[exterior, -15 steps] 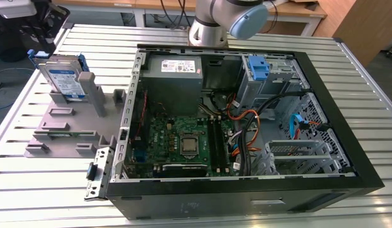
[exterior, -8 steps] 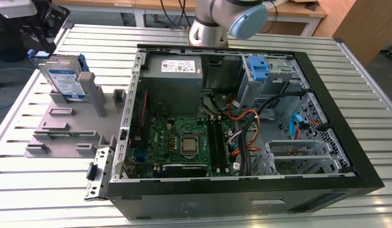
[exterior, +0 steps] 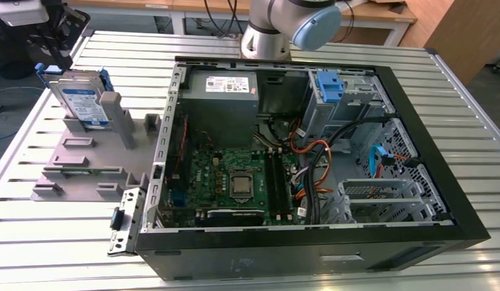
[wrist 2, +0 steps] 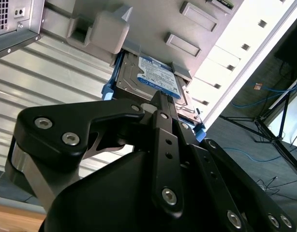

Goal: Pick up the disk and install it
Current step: 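Reach for the disk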

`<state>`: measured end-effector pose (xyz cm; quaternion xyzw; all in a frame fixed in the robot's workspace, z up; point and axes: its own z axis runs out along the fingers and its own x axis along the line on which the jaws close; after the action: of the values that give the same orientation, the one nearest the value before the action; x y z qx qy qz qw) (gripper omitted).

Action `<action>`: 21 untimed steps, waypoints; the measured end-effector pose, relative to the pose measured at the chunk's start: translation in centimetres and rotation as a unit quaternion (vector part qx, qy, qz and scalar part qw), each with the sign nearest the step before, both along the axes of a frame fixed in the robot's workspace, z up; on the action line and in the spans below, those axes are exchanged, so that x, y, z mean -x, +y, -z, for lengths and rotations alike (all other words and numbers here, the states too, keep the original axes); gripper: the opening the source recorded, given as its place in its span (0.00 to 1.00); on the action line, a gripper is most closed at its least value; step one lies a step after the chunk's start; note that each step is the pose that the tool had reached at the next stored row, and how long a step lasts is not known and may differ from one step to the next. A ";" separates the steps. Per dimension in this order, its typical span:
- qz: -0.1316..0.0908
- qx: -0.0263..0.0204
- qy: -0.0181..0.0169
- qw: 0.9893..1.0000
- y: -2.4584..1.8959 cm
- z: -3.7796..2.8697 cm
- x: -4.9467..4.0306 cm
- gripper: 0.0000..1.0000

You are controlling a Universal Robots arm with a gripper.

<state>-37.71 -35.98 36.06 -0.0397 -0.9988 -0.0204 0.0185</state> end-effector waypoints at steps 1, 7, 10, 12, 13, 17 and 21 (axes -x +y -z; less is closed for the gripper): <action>0.000 0.000 0.000 1.000 0.00 0.01 0.00 0.11; 0.000 0.000 0.000 1.000 0.32 0.21 0.00 0.11; 0.000 0.000 0.000 1.000 0.64 0.34 0.00 0.11; 0.000 0.000 0.000 1.000 0.82 0.45 0.00 0.11; 0.000 0.000 0.000 1.000 0.88 0.54 0.01 0.11; 0.000 0.000 0.000 1.000 1.02 0.79 -0.01 0.11; 0.000 0.000 0.000 1.000 1.03 0.79 0.00 0.11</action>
<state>-37.72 -34.95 35.27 -0.0397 -0.9988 -0.0205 0.0184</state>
